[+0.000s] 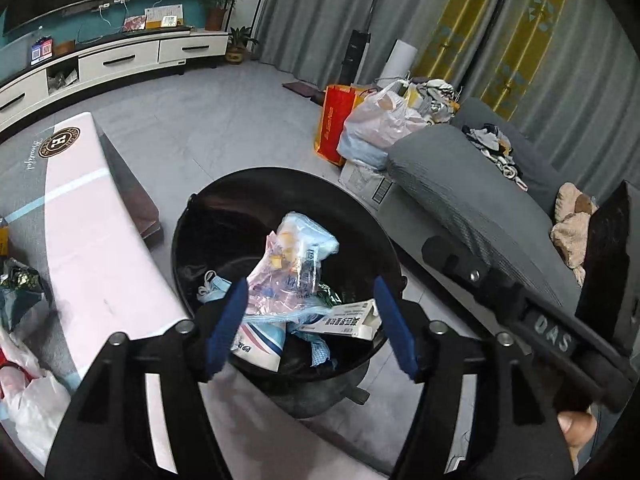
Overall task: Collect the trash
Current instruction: 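Carry zip bag and box over the black bin and open both tools, then grasp the white plastic bag with the right tool while the left tool grasps the pink bag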
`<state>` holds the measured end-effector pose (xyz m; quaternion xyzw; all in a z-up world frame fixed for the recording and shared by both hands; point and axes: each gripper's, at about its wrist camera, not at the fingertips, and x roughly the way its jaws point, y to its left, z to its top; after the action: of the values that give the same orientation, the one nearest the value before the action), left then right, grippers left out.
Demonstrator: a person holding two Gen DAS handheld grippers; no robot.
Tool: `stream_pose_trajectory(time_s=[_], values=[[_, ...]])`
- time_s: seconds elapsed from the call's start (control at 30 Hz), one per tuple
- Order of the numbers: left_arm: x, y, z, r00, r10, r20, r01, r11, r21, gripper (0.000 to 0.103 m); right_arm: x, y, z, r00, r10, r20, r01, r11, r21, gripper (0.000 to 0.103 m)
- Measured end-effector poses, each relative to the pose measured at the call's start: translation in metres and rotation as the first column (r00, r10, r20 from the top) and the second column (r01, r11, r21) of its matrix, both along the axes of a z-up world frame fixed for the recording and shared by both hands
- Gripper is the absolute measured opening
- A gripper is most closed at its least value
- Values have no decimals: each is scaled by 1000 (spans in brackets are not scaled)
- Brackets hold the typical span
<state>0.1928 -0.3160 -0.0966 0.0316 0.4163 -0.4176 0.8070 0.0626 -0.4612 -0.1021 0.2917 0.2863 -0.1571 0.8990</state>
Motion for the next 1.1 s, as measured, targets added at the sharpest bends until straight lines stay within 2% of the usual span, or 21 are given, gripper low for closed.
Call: stream_pose_trajectory(time_s=[0.13,0.27,0.43,0.53,0.63,0.7,0.83,0.9,0.97,1.03,1.1], values=[[-16,21,8,999,-4,48,5,1000,-8,84,2,2,2,1000,18,8,-18,1000,21,44],[-43,55,21,994,3,106,0,999,-34,89,8,12,5,999,53,12,-54,998,31,45],[-74,102,33,989,27,147,-16,997,-75,96,18,38,12,991,128,40,-129,991,46,53],[-82,136,32,984,45,172,-39,998,-39,97,27,62,18,978,205,44,-207,978,37,54],[-77,179,30,974,112,195,-120,992,28,97,37,91,23,954,299,37,-299,954,5,55],[-72,212,31,962,182,202,-192,981,28,97,41,109,26,928,370,49,-371,929,8,56],[-60,281,23,911,367,189,-370,929,-15,99,52,150,29,870,490,53,-490,872,-14,59],[-56,315,11,878,454,153,-453,890,-45,99,59,173,28,841,541,30,-539,841,-44,59],[-48,340,0,845,529,82,-526,849,-54,99,65,191,24,818,575,0,-573,817,-69,60],[-40,352,-3,827,562,22,-559,825,-79,99,71,210,19,798,602,-45,-603,792,-99,61],[-39,362,-3,814,581,8,-578,811,-87,100,79,226,12,781,618,-91,-625,772,-118,61]])
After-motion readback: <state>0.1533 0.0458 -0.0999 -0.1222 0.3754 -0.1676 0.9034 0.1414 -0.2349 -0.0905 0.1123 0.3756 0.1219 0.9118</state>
